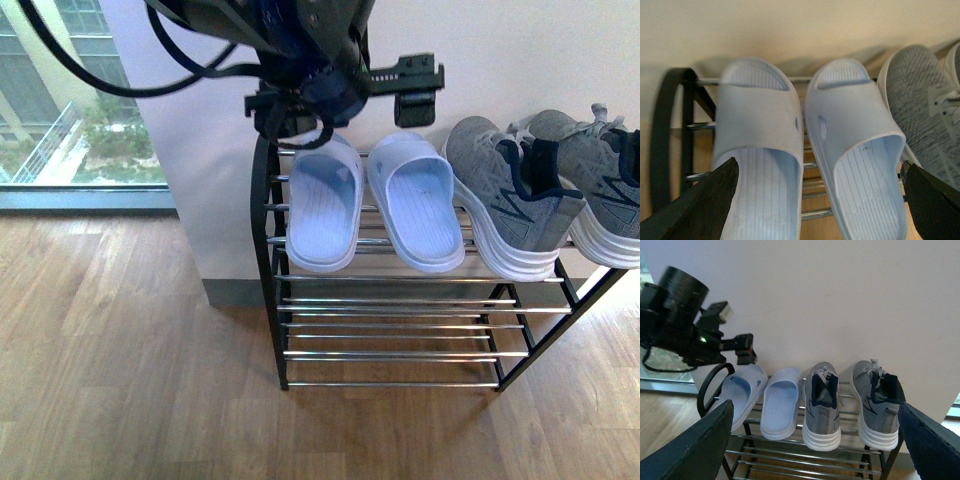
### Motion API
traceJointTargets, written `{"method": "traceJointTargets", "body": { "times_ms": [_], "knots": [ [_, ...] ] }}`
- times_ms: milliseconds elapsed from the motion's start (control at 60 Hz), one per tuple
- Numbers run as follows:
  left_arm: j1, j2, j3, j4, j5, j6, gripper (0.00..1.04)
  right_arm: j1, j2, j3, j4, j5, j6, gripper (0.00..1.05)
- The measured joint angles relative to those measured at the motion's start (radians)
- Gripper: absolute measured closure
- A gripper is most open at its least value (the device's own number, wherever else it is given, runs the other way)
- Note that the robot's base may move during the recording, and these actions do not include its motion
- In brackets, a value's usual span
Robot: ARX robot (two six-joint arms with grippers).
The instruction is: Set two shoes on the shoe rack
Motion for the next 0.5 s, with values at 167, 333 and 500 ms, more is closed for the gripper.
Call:
{"method": "traceJointTargets", "body": {
  "times_ms": [167, 333, 500],
  "knots": [
    [0.002, -0.222, -0.233, 0.078, -0.126, 0.003, 0.09, 0.000, 0.000, 0.000, 0.000, 0.000, 0.000, 0.09],
    [0.020, -0.517, -0.523, 0.164, -0.263, 0.034, 0.09, 0.000, 0.000, 0.000, 0.000, 0.000, 0.000, 0.09],
    [0.045, -0.809, -0.747, 0.133, -0.360, 0.042, 0.09, 0.000, 0.000, 0.000, 0.000, 0.000, 0.000, 0.09]
  ]
}}
